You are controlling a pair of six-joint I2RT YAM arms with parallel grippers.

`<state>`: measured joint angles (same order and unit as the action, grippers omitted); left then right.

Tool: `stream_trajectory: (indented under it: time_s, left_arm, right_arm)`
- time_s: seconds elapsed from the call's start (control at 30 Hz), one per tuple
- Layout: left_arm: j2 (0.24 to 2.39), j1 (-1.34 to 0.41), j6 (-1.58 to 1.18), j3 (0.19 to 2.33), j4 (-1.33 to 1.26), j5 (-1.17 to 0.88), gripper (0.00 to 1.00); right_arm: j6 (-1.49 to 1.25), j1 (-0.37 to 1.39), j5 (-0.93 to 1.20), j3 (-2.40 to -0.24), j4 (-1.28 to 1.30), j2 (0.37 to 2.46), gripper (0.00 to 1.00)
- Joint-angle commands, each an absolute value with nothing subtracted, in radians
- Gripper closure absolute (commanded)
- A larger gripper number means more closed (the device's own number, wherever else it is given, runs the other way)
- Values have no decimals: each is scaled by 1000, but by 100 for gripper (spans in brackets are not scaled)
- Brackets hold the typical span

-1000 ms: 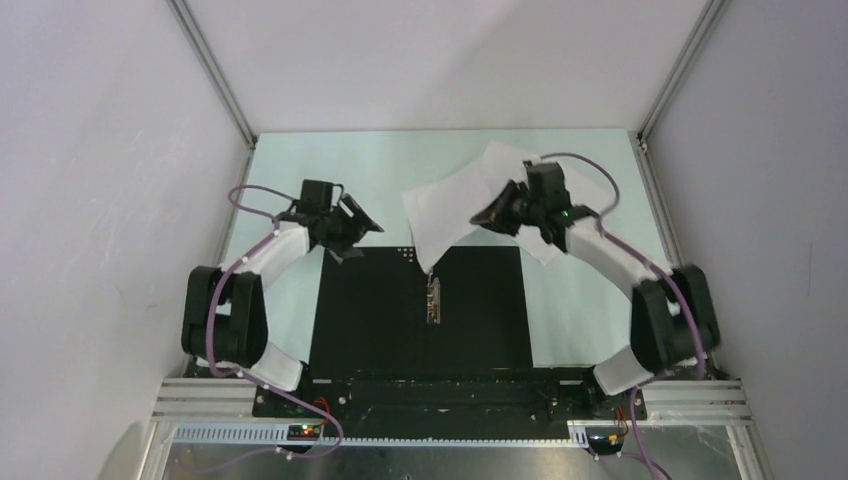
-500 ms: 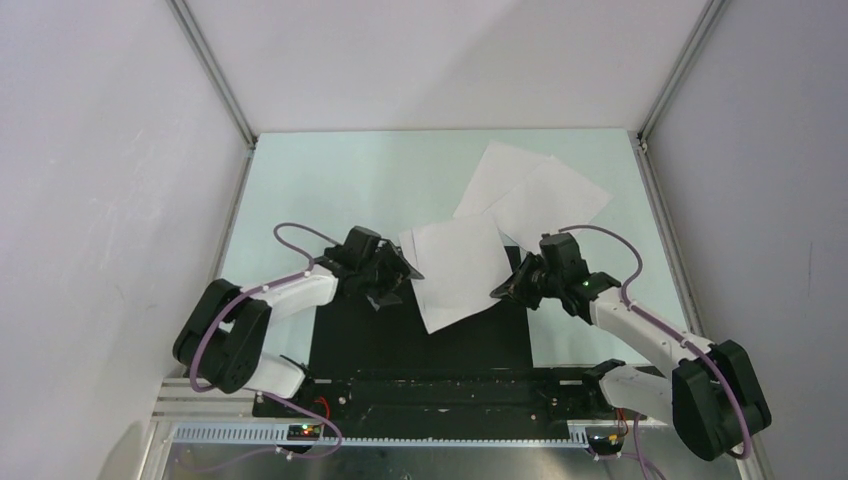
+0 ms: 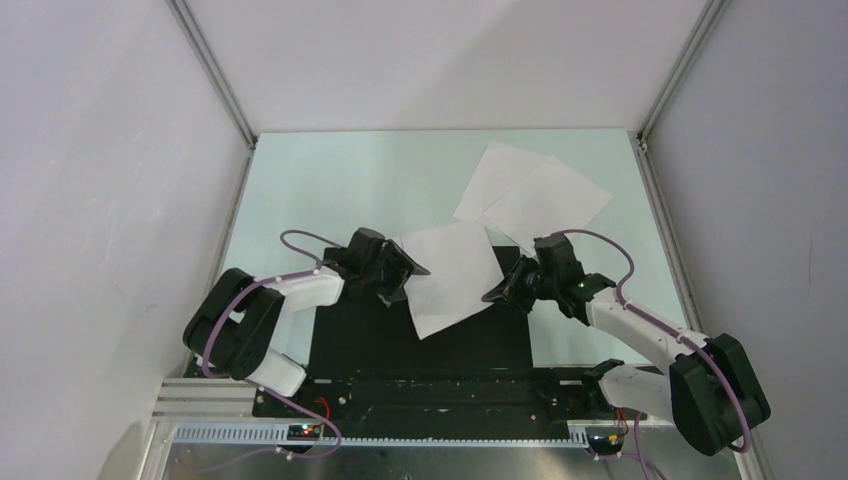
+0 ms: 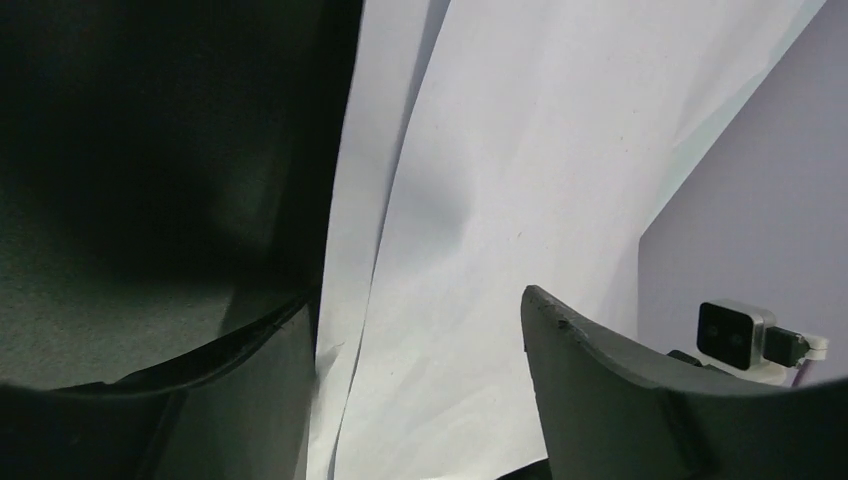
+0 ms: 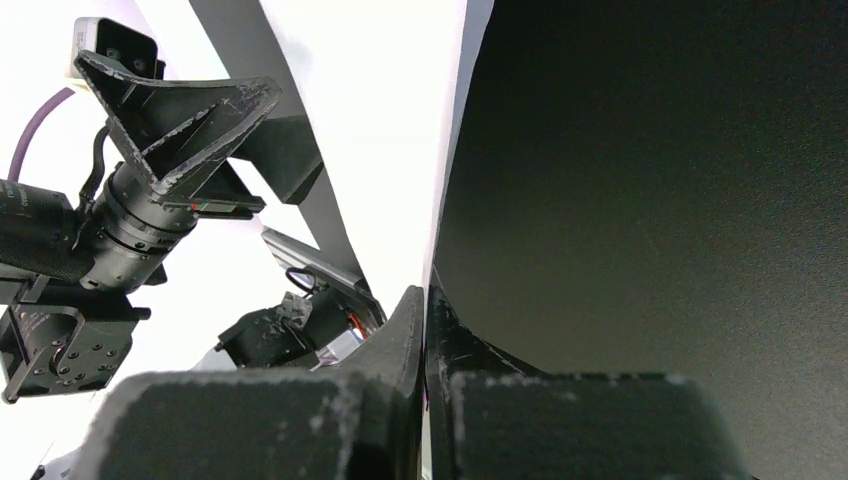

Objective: Put the files into the folder

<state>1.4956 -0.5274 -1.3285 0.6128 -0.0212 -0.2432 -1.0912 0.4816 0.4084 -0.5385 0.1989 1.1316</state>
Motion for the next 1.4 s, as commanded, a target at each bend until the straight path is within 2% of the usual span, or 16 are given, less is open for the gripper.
stream_trajectory:
  time_s: [0.0, 0.1, 0.17, 0.2, 0.23, 0.27, 0.3, 0.33, 0.47, 0.67, 0.8, 1.07, 1.23, 1.37]
  left_arm:
    - [1503, -535, -1357, 623, -81, -269, 29]
    - [1497, -535, -1355, 623, -81, -274, 42]
    - [1496, -535, -1358, 624, -81, -284, 58]
    - [1497, -535, -1360, 627, -81, -288, 68]
    - [1501, -535, -1359, 630, -81, -298, 73]
    - [1502, -534, -1365, 636, -81, -305, 83]
    - [1505, -533, -1367, 641, -81, -317, 88]
    - [1506, -534, -1375, 649, -81, -323, 97]
    - [1503, -532, -1418, 677, -81, -360, 100]
    - [1509, -521, -1470, 722, -80, -452, 100]
    - [1515, -513, -1412, 726, -62, -525, 100]
    - [1470, -482, -1285, 601, -54, -659, 100]
    - [1455, -482, -1234, 562, -41, -658, 100]
    - [1459, -480, -1109, 555, 120, -585, 100]
  right_arm:
    - [-1067, 481, 434, -538, 195, 1141, 100]
    - [-1049, 473, 448, -531, 191, 1144, 95]
    - [-1036, 469, 449, -531, 190, 1143, 77]
    - [-1031, 466, 448, -531, 190, 1141, 62]
    - [-1021, 464, 448, -531, 192, 1139, 55]
    - [-1016, 458, 448, -531, 193, 1138, 42]
    - [-1002, 446, 450, -531, 197, 1137, 37]
    - [-994, 439, 450, -531, 200, 1136, 30]
    - [-915, 376, 454, -531, 218, 1132, 16]
    - [-847, 304, 514, -522, 149, 1177, 13]
    - [-780, 261, 515, -513, 143, 1216, 13]
    - [-766, 230, 660, -418, -47, 1261, 13]
    - [-797, 237, 680, -381, -114, 1276, 14]
    - [-754, 240, 567, -383, 25, 1220, 14]
